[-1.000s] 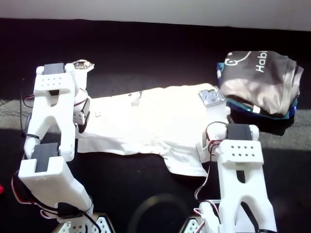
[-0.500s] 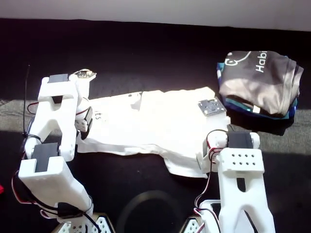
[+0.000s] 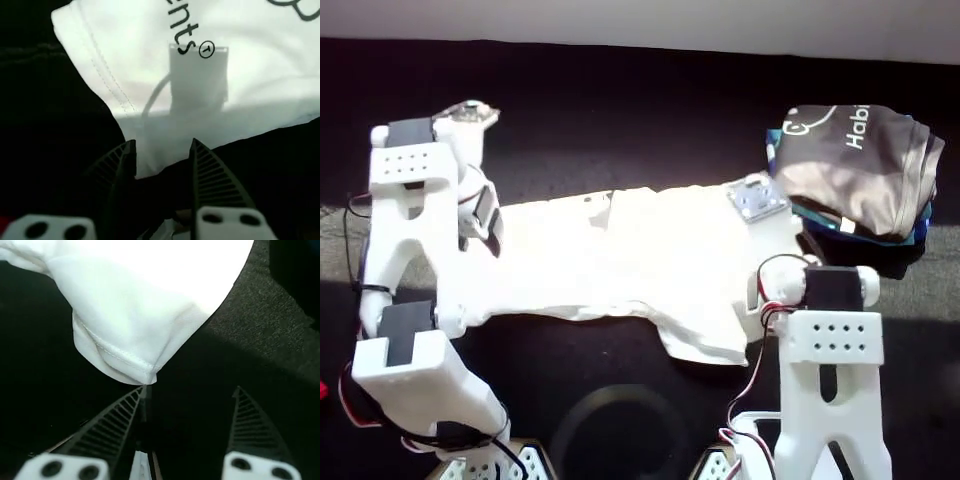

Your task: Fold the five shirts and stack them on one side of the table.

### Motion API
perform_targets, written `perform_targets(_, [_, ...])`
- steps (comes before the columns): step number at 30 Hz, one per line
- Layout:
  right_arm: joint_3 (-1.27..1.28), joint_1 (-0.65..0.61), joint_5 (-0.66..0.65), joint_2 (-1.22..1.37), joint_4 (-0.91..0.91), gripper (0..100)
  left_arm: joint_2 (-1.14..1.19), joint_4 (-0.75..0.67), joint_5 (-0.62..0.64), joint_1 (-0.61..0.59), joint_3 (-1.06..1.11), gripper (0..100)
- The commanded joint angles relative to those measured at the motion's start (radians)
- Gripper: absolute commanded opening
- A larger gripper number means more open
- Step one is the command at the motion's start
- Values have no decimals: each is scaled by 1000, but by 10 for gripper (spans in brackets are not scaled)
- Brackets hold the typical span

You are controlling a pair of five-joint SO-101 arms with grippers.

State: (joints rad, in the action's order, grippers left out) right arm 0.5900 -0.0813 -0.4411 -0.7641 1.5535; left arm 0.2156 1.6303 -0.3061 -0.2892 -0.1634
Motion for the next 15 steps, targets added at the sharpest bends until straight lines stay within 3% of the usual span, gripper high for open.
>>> perform_targets(1, [-206,2,84,5,-125,180,-59,29,0,-30,-275,129])
perform_targets(3, [-220,-10,160,68,-248,46,-24,26,12,-16,-364,1])
perform_targets(4, [-220,-30,175,116,-303,0,10,14,29,2,-392,14])
perform_targets(15, [-332,-125,180,771,-659,7,539,-77,126,130,-561,9])
